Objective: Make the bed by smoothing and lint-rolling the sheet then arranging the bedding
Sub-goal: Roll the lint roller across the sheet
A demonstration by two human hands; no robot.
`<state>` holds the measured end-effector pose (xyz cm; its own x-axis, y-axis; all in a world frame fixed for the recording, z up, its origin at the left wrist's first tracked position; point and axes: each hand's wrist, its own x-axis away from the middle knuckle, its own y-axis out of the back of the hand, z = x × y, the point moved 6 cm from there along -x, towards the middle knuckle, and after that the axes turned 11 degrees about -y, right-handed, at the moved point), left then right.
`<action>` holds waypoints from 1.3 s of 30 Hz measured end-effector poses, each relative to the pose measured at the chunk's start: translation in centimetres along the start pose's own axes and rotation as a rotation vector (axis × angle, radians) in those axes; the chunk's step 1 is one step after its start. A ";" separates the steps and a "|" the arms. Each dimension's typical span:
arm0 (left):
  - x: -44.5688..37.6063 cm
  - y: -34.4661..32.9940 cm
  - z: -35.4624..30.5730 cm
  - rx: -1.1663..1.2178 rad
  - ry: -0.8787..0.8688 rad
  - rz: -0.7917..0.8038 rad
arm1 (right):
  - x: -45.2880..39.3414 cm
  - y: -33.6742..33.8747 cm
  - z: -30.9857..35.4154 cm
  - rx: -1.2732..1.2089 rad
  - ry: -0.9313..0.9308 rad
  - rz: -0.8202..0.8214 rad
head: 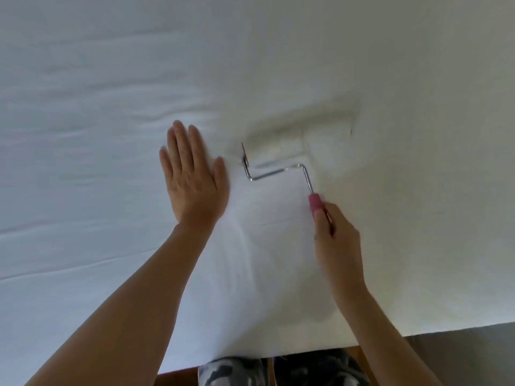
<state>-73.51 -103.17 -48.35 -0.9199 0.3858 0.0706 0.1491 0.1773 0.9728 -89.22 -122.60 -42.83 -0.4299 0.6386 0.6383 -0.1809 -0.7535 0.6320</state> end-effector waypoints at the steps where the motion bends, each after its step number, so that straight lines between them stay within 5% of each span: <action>1: 0.0 0.0 0.0 0.006 -0.003 -0.006 | 1.8 0.4 -2.3 0.021 -0.033 0.017; 5: -0.2 -0.1 0.0 0.004 -0.014 -0.009 | 7.7 1.5 -10.3 0.157 -0.209 0.082; 9: -0.2 0.0 0.0 0.011 -0.018 -0.010 | 9.1 1.7 -11.2 0.199 -0.257 0.113; 21: 0.0 0.6 -0.2 -0.026 -0.030 -0.047 | -8.2 -1.4 13.0 0.054 0.170 0.100; 25: 1.6 0.7 -0.9 -0.001 0.014 -0.049 | -8.9 -0.5 15.0 0.071 0.205 0.124; 39: 8.3 -0.2 -4.8 0.020 0.145 -0.054 | 4.0 12.3 -15.7 0.251 0.010 0.241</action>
<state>-82.95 -104.32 -46.90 -0.9692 0.2409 0.0506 0.1037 0.2133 0.9715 -107.05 -131.79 -39.41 -0.4430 0.4447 0.7784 0.1489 -0.8197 0.5531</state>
